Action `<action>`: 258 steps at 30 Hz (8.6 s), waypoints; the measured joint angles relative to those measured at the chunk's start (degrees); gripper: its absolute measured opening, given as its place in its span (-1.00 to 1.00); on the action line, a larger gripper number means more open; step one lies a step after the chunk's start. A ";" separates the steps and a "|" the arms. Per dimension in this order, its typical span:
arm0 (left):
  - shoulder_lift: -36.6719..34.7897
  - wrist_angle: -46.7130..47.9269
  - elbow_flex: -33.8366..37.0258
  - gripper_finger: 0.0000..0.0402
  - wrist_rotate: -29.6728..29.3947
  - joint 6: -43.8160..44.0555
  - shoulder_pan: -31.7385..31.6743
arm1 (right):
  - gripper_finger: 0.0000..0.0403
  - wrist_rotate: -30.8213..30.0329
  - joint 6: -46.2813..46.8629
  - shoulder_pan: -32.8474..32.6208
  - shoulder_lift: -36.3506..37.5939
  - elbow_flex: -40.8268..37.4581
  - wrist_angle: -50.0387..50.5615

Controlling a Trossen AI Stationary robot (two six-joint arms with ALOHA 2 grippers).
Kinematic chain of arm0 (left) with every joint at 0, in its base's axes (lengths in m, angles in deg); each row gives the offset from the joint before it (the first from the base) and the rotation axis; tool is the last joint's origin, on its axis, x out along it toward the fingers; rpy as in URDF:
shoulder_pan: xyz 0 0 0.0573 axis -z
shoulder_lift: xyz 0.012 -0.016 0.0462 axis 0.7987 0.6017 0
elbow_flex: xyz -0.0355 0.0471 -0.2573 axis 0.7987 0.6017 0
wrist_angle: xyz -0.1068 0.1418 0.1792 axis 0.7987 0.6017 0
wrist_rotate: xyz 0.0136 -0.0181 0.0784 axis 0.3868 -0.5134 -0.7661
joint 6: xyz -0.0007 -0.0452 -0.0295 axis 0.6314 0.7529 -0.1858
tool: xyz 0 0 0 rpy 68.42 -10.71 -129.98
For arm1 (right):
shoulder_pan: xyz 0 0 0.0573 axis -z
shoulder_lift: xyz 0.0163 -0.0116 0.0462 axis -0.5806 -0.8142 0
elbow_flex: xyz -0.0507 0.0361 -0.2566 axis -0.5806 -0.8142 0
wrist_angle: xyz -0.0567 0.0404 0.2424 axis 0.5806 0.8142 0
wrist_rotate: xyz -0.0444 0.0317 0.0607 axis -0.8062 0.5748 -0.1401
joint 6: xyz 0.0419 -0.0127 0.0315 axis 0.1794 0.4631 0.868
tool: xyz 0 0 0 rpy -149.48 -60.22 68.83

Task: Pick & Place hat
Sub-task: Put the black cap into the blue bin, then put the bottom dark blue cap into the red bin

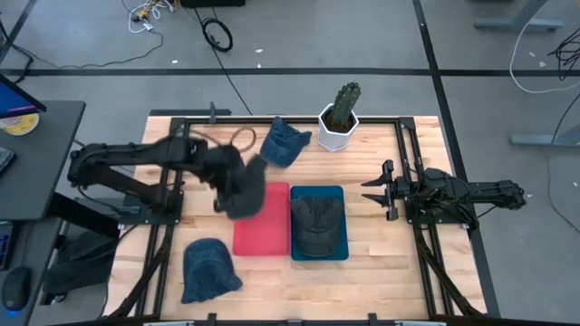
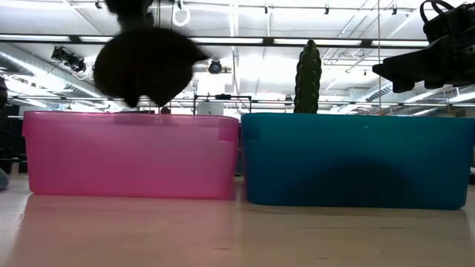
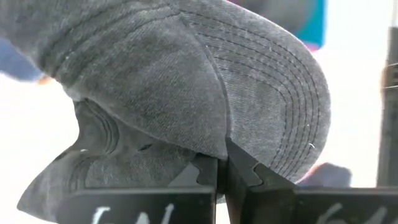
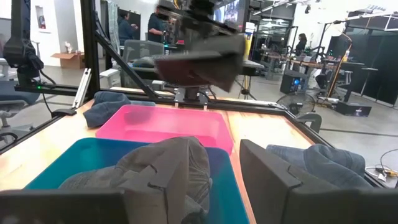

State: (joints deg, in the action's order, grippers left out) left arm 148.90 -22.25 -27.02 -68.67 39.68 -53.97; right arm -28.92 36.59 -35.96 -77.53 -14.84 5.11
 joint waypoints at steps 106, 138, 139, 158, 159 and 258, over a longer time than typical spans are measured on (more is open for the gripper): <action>19.73 -26.77 -0.74 -0.95 -7.25 1.32 30.66 | 0.64 30.42 18.64 -7.85 -94.12 56.41 -16.43; 19.71 -28.80 -0.75 -0.88 -10.37 1.87 29.55 | -0.96 34.89 11.63 -7.83 -92.57 56.43 -13.06; 19.71 -29.40 -0.76 -0.84 -10.71 2.32 29.49 | -0.96 34.93 10.52 -7.55 -91.13 56.43 -10.17; 18.90 -31.10 -0.93 -0.12 -9.64 1.33 29.78 | -0.97 35.58 -21.91 -3.92 -75.76 54.23 23.74; 18.80 -31.19 -1.25 -0.12 -9.69 1.34 29.78 | -0.97 35.64 -22.53 -3.17 -75.36 54.23 24.10; 18.53 -30.28 -2.01 -0.15 -15.43 -1.72 29.63 | 0.40 22.05 4.97 11.86 -52.32 48.53 23.04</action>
State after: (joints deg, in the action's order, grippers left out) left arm 167.43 -52.53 -29.03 -84.09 37.97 -24.34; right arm -6.87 41.56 -24.10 -129.85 33.70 28.15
